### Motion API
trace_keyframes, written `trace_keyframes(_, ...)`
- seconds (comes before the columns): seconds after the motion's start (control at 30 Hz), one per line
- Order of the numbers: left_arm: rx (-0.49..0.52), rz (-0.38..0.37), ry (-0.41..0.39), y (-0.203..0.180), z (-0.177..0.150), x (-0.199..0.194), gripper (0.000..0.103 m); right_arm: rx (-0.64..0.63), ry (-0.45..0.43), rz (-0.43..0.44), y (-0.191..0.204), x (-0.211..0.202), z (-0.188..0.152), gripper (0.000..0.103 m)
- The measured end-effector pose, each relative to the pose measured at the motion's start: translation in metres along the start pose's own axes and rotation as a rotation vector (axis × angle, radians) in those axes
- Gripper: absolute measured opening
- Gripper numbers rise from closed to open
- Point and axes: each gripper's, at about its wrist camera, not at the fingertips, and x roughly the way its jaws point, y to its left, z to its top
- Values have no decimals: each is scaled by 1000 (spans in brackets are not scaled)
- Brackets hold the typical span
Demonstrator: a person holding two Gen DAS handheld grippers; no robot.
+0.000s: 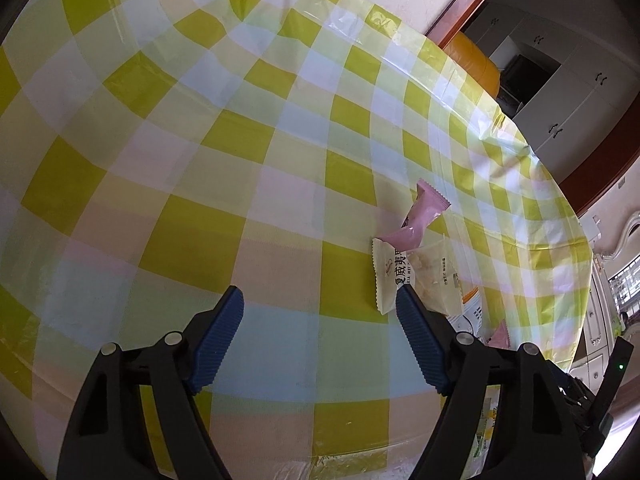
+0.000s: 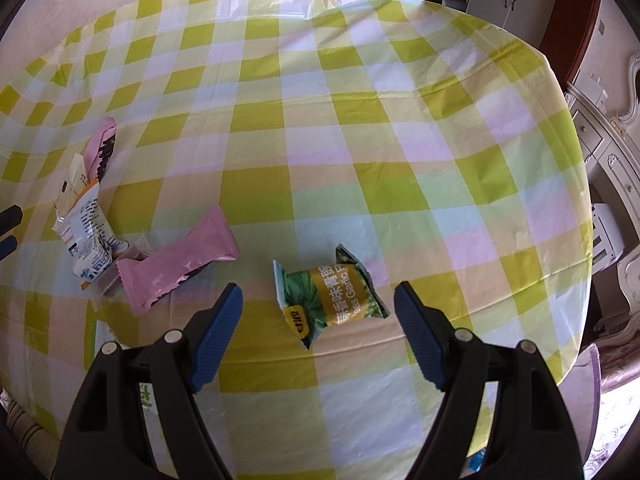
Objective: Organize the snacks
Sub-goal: 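Grasp the green garlic-pea bag with the right tool while the left tool grasps a small white packet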
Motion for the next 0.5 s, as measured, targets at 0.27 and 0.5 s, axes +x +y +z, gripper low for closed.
trace_keyframes(0.27,14,-11,10,-4,-1,4,76,-28,51,43,-6,17,5,78)
trace_keyframes(0.5,33,-34,7,-10,-1,4,76,3,83,89,-11,25,4,75)
